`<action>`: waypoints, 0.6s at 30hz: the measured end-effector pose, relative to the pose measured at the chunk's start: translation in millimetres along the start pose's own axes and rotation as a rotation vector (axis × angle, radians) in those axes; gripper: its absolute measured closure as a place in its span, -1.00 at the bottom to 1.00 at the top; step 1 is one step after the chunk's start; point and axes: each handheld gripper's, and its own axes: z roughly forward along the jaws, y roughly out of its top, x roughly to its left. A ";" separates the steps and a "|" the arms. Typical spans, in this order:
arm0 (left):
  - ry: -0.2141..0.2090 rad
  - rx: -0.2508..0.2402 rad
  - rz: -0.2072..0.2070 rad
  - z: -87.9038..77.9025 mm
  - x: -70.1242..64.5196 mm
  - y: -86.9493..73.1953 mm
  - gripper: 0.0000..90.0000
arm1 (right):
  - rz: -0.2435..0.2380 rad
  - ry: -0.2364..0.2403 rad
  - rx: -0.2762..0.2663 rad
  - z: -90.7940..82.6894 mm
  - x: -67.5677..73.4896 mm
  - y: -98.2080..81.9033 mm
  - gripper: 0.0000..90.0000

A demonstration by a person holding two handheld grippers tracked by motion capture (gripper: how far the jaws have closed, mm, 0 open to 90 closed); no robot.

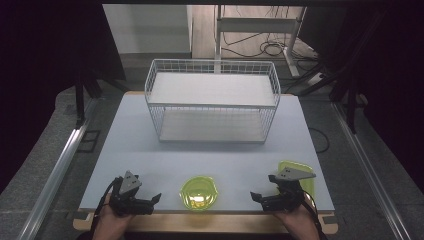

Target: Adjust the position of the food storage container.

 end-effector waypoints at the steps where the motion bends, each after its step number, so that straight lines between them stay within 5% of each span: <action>1: -0.014 -0.003 -0.006 -0.3 -0.2 0.1 -0.97 | -0.007 -0.004 0.002 0.5 0.6 0.1 -0.78; 12: -0.025 -0.017 0.036 -3.6 -4.1 0.9 -0.84 | -0.031 -0.003 -0.015 1.5 3.2 -1.0 -0.65; 18: -0.045 -0.039 0.012 -6.7 -3.8 2.4 -0.64 | -0.076 -0.037 -0.004 3.2 5.6 -2.5 -0.64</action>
